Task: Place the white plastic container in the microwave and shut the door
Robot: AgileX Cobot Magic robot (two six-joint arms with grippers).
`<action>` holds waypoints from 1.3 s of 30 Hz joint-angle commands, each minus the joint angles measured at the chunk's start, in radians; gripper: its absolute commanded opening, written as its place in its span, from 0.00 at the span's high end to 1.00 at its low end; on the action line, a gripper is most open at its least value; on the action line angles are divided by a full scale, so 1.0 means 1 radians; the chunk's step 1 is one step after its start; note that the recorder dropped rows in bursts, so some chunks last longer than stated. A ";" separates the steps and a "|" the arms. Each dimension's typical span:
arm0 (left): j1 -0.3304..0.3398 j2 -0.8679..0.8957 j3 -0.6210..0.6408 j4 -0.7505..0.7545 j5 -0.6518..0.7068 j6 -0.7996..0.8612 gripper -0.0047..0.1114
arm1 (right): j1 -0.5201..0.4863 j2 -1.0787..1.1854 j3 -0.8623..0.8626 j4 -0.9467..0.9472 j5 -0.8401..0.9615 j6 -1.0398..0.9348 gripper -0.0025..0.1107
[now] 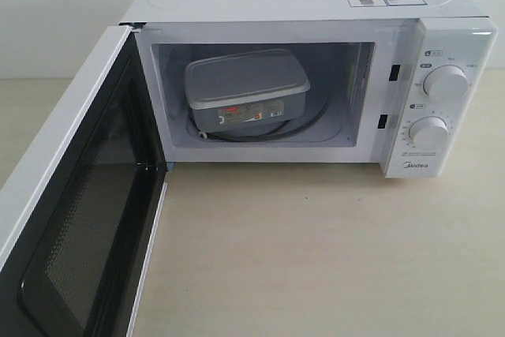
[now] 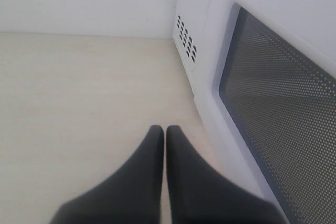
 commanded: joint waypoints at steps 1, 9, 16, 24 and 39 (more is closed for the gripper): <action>0.002 -0.003 0.004 -0.003 -0.004 -0.012 0.93 | -0.007 -0.004 -0.001 -0.007 -0.004 0.019 0.98; 0.002 -0.003 0.004 -0.003 -0.004 -0.012 0.93 | -0.007 -0.004 -0.001 -0.007 -0.003 0.022 0.98; 0.002 -0.003 0.004 -0.003 -0.004 -0.012 0.93 | -0.109 -0.004 -0.001 -0.003 -0.003 0.024 0.98; 0.002 -0.003 0.004 -0.003 -0.004 -0.012 0.93 | -0.117 -0.004 -0.001 -0.003 -0.003 0.024 0.98; 0.002 -0.003 0.004 -0.003 -0.004 -0.012 0.93 | -0.117 -0.004 -0.001 -0.003 -0.003 0.024 0.98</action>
